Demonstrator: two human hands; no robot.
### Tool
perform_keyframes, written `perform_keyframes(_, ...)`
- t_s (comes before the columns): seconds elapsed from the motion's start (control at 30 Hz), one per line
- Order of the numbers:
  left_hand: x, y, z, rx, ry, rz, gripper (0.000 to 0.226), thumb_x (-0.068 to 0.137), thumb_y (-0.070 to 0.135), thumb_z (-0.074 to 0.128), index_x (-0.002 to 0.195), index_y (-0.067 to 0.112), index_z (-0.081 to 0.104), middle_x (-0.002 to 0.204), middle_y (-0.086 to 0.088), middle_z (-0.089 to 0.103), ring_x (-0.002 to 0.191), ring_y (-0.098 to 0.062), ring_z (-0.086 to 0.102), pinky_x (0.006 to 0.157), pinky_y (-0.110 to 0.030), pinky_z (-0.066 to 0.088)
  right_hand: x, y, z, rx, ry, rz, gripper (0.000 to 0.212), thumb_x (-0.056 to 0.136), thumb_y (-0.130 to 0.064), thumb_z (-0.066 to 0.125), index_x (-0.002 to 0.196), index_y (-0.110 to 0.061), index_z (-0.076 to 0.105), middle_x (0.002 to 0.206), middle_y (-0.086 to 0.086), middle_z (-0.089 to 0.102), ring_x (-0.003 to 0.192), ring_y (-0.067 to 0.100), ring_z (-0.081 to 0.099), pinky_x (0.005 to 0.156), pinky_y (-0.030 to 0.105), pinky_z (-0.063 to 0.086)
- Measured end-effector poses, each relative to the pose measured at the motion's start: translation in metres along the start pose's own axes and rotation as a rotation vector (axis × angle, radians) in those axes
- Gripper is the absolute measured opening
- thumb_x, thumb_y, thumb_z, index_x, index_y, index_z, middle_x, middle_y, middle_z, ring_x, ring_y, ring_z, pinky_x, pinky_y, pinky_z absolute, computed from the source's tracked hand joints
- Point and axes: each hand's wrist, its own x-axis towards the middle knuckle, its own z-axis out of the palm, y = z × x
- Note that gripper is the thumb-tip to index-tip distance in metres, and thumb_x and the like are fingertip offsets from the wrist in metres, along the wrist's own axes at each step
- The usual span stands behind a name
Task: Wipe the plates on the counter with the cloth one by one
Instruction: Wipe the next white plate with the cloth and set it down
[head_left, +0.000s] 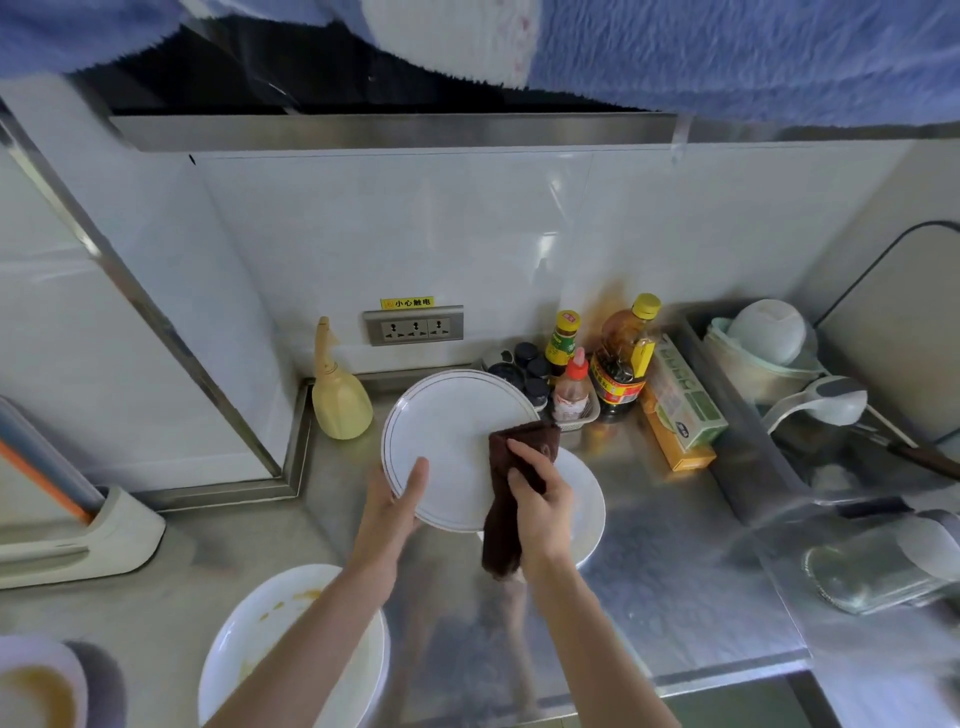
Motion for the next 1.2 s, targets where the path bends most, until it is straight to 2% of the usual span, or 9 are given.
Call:
perform_keyframes(0.07,0.015,0.021,-0.01,0.107,0.058,0.016,0.062,0.078,0.048,0.067,0.129,0.025,0.039,0.128,0.001,0.054,0.113,-0.016,0.053,0.104,-0.038,0.039,0.014,-0.015,-0.012,-0.194,-0.106,-0.144,0.045,0.085,0.008,0.054,0.094,-0.033,0.068,0.11,0.006,0.063,0.102,0.022,0.057,0.092,0.024,0.046)
perform_keyframes(0.17,0.036,0.064,-0.017,0.31,-0.031,0.125,0.06,0.081,0.031,0.07,0.133,0.021,0.043,0.113,0.005,0.058,0.106,-0.011,0.053,0.09,-0.02,0.038,0.028,-0.042,-0.029,-0.366,-0.352,-0.297,0.04,0.082,0.014,0.052,0.098,-0.022,0.053,0.1,-0.006,0.057,0.087,0.005,0.053,0.072,0.009,0.042)
perform_keyframes(0.27,0.052,0.086,-0.013,0.546,-0.299,0.099,0.039,0.075,0.027,0.077,0.111,0.021,0.062,0.102,0.009,0.066,0.103,-0.008,0.061,0.078,-0.008,0.044,0.038,-0.054,-0.033,-0.378,-0.52,-0.326,0.046,0.082,0.016,0.052,0.104,-0.025,0.046,0.098,-0.013,0.054,0.086,0.003,0.054,0.073,0.017,0.048)
perform_keyframes(0.4,0.06,0.078,-0.008,0.57,-0.377,0.003,0.021,0.076,0.027,0.075,0.096,0.023,0.069,0.097,0.004,0.073,0.1,-0.014,0.066,0.094,-0.028,0.049,0.044,-0.059,-0.028,-0.339,-0.583,-0.314,0.052,0.083,0.014,0.054,0.109,-0.029,0.045,0.103,0.004,0.058,0.091,0.024,0.059,0.072,0.03,0.053)
perform_keyframes(0.53,0.058,0.063,-0.005,0.433,-0.206,0.039,0.014,0.077,0.016,0.075,0.075,0.024,0.063,0.066,0.016,0.067,0.061,0.012,0.062,0.057,-0.001,0.045,0.042,-0.045,-0.026,-0.278,-0.511,-0.203,0.054,0.083,0.011,0.058,0.116,-0.029,0.046,0.105,0.015,0.062,0.091,0.029,0.063,0.072,0.036,0.055)
perform_keyframes(0.67,0.052,0.052,0.0,0.256,0.009,-0.032,0.016,0.077,0.017,0.075,0.071,0.01,0.062,0.052,0.004,0.064,0.052,-0.012,0.061,0.044,-0.013,0.046,0.026,-0.039,-0.021,-0.129,-0.197,-0.042,0.043,0.086,-0.002,0.064,0.119,-0.025,0.05,0.097,0.003,0.066,0.085,0.007,0.066,0.063,0.008,0.046)
perform_keyframes(0.77,0.048,0.043,0.004,0.14,0.125,-0.059,0.016,0.08,0.019,0.073,0.074,0.01,0.061,0.067,-0.003,0.059,0.062,-0.019,0.056,0.052,-0.023,0.044,0.014,-0.028,-0.015,-0.037,0.035,0.067,0.028,0.089,-0.009,0.063,0.114,-0.015,0.053,0.084,-0.004,0.062,0.057,-0.014,0.058,0.047,0.002,0.038)
perform_keyframes(1.0,0.033,0.02,0.032,-0.239,0.299,-0.061,0.015,0.086,0.032,0.064,0.078,0.022,0.057,0.079,0.006,0.06,0.071,-0.01,0.058,0.058,-0.02,0.047,-0.028,0.015,0.032,0.459,0.242,0.382,0.019,0.092,-0.018,0.06,0.111,-0.012,0.06,0.097,0.004,0.068,0.089,0.019,0.063,0.088,0.037,0.05)
perform_keyframes(1.2,0.045,0.03,0.006,0.184,0.073,-0.053,0.038,0.08,0.051,0.064,0.098,0.018,0.061,0.099,-0.002,0.065,0.092,-0.02,0.059,0.086,-0.036,0.046,0.003,-0.003,-0.009,0.154,0.133,0.2,0.009,0.088,-0.004,0.062,0.088,-0.013,0.063,0.074,0.0,0.064,0.071,0.017,0.059,0.063,0.02,0.051)
